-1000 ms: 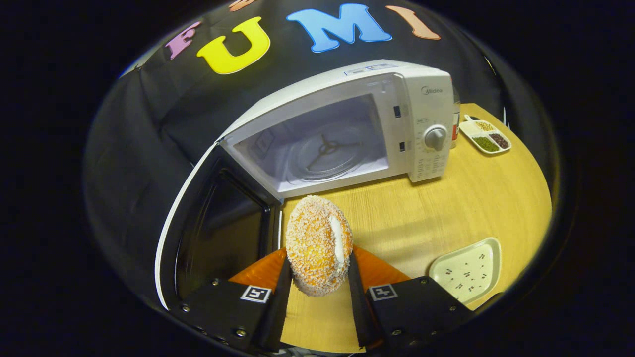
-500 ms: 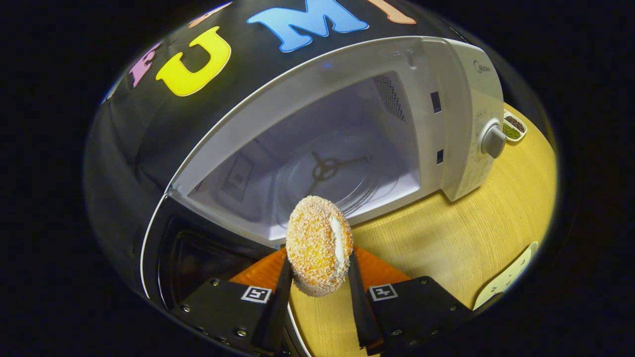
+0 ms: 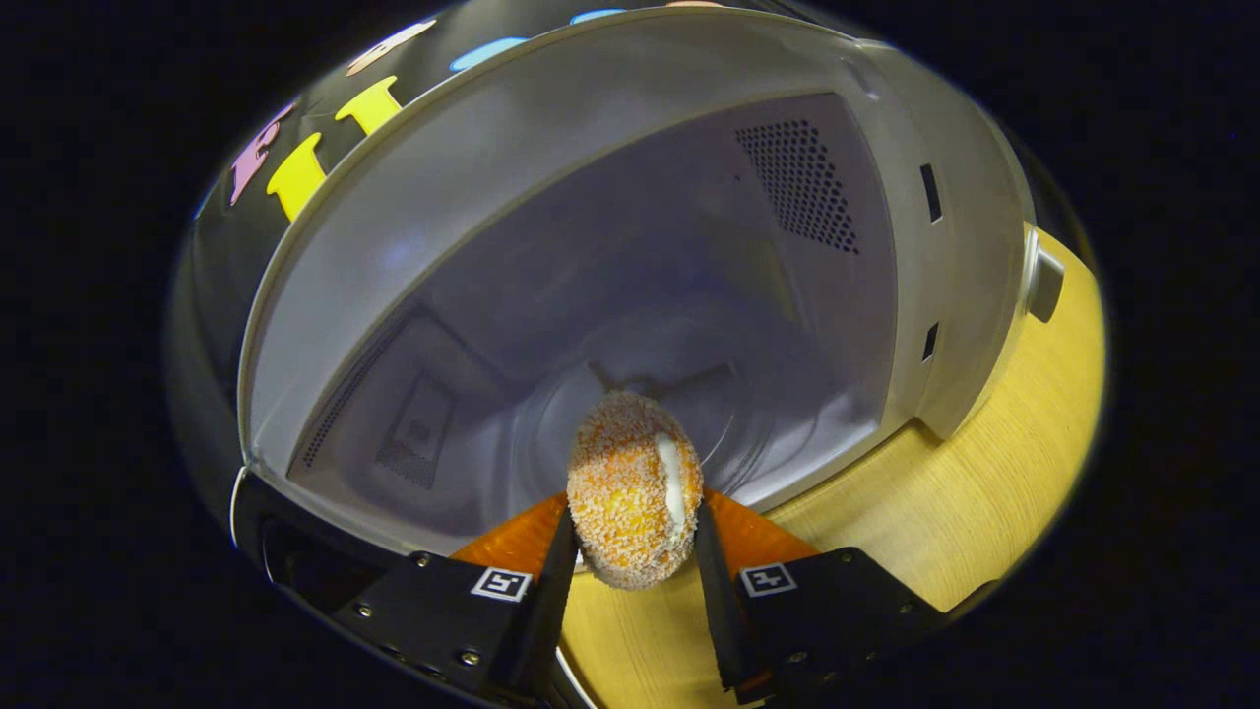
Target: Open the microwave oven with the left hand, put the food in, and close the microwave oven.
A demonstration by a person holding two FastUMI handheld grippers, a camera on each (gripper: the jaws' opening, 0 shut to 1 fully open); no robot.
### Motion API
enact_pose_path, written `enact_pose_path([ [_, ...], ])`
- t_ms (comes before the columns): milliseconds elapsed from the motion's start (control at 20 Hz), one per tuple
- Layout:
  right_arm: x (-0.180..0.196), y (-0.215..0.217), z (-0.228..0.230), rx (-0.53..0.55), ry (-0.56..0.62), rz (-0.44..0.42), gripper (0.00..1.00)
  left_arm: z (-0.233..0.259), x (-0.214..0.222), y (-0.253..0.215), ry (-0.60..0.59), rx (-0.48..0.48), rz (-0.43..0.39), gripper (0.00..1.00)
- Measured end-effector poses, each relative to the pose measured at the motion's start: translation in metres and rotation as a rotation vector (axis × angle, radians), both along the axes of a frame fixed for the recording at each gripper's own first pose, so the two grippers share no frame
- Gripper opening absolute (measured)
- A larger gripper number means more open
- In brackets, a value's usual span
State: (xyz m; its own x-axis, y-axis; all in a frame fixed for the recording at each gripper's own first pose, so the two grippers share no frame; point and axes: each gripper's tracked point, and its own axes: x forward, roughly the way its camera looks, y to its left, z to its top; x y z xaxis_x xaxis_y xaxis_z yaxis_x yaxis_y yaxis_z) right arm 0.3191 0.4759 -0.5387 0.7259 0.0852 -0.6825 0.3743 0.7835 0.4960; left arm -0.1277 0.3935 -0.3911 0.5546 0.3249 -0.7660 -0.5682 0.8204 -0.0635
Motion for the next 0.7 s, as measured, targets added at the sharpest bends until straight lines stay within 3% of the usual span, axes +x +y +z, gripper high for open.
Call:
enact_pose_path([
  [200, 0.016, 0.0, -0.003, -0.008, -0.045, -0.032, 0.67, -0.003, 0.002, -0.005, 0.021, 0.001, -0.01, 1.0],
  [350, 0.026, -0.004, -0.005, -0.03, -0.061, -0.06, 0.7, -0.004, 0.003, -0.006, 0.026, 0.001, -0.014, 0.92],
  [400, 0.028, -0.006, -0.005, -0.043, -0.061, -0.056, 0.72, -0.003, 0.003, -0.006, 0.024, 0.0, -0.011, 0.96],
  [450, 0.027, -0.006, -0.004, -0.051, -0.07, -0.044, 0.74, -0.003, 0.004, -0.005, 0.02, -0.003, -0.007, 0.92],
  [600, 0.025, -0.007, -0.001, -0.06, -0.09, -0.002, 0.81, -0.005, 0.006, -0.007, 0.01, -0.022, 0.005, 0.93],
  [650, 0.022, -0.008, -0.002, -0.064, -0.084, -0.001, 0.9, -0.007, 0.006, -0.007, 0.008, -0.025, 0.007, 0.93],
  [700, 0.022, -0.008, -0.001, -0.061, -0.084, 0.005, 0.9, -0.01, 0.008, -0.009, 0.003, -0.028, 0.007, 0.96],
])
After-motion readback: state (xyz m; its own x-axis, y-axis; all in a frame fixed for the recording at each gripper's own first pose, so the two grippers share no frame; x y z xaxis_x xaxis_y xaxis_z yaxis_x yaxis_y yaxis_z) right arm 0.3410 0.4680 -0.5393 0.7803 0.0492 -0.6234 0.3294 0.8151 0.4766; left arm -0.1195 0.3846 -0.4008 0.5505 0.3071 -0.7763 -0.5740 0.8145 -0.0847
